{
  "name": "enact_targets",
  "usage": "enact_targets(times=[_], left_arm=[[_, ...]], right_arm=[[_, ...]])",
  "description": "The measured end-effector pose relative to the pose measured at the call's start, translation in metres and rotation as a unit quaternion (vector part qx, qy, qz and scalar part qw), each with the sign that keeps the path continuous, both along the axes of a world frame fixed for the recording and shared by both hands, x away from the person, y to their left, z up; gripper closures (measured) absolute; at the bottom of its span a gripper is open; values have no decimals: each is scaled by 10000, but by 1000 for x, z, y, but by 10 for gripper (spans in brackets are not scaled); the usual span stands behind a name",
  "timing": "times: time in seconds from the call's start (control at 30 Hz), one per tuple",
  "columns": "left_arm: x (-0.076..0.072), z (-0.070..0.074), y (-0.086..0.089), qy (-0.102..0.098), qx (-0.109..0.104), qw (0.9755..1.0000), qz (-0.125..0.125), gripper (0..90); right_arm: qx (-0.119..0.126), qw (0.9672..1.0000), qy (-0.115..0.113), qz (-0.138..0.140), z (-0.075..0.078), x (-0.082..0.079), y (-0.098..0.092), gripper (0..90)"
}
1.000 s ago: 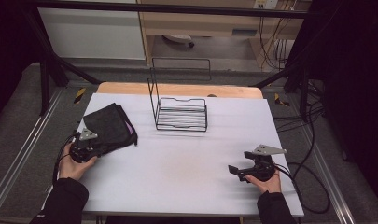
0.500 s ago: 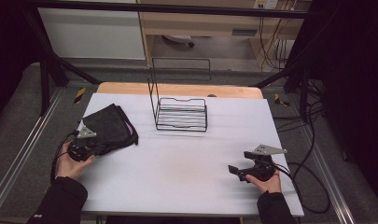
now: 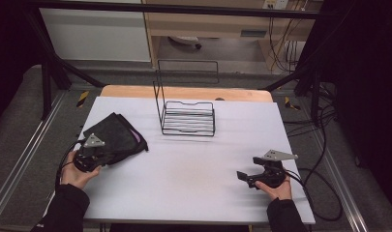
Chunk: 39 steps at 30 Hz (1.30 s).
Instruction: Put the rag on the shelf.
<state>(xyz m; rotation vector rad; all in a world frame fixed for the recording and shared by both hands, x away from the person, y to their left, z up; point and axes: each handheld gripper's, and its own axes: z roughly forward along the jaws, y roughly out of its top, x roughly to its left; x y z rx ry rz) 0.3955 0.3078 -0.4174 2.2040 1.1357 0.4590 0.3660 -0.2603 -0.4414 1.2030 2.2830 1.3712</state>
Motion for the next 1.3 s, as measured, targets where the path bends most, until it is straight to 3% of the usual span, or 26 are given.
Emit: enact_targets(times=[0.17, 0.33, 0.4, 0.43, 0.47, 0.57, 0.63, 0.8, 0.9, 1.1, 1.23, 1.3], left_arm=[[-15, -2, -1, 83, -138, 9999, -18, 852], [-17, -7, -8, 53, 44, 10000, 27, 802], [-15, -2, -17, -314, 17, 9995, -9, 663], [-15, -2, -17, -314, 17, 9995, -9, 575], [-11, 4, -27, -516, -40, 9986, -96, 521], [-4, 6, -40, -571, -27, 9982, -199, 443], [8, 3, -59, -498, 73, 9983, -299, 416], [22, -5, -83, -382, 90, 9986, -346, 410], [31, -10, -94, -443, 326, 9980, -313, 417], [42, -25, -104, -445, 438, 9979, -189, 418], [44, -27, -106, -469, 416, 9980, -50, 458], [45, -27, -105, -491, 429, 9978, 68, 562]], right_arm=[[1, 10000, 28, 10, 0, 0, 0, 28], [1, 10000, 36, 8, -1, 0, 1, 29], [-5, 10000, 35, 6, -1, 0, 1, 28], [-2, 10000, 34, 0, -1, 1, 1, 28], [-14, 10000, 36, 3, -1, 1, 1, 28], [-31, 10000, 45, 11, -2, 2, 1, 28], [-29, 10000, 50, 14, -2, 1, 2, 28], [-38, 10000, 39, 15, -2, 2, 1, 28], [-38, 10000, 55, 19, -2, 2, 1, 28], [-31, 10000, 28, 23, -1, 2, 1, 29], [-31, 10000, 58, 20, -2, 2, 1, 28], [-28, 10000, 47, 19, -2, 2, 1, 29]])
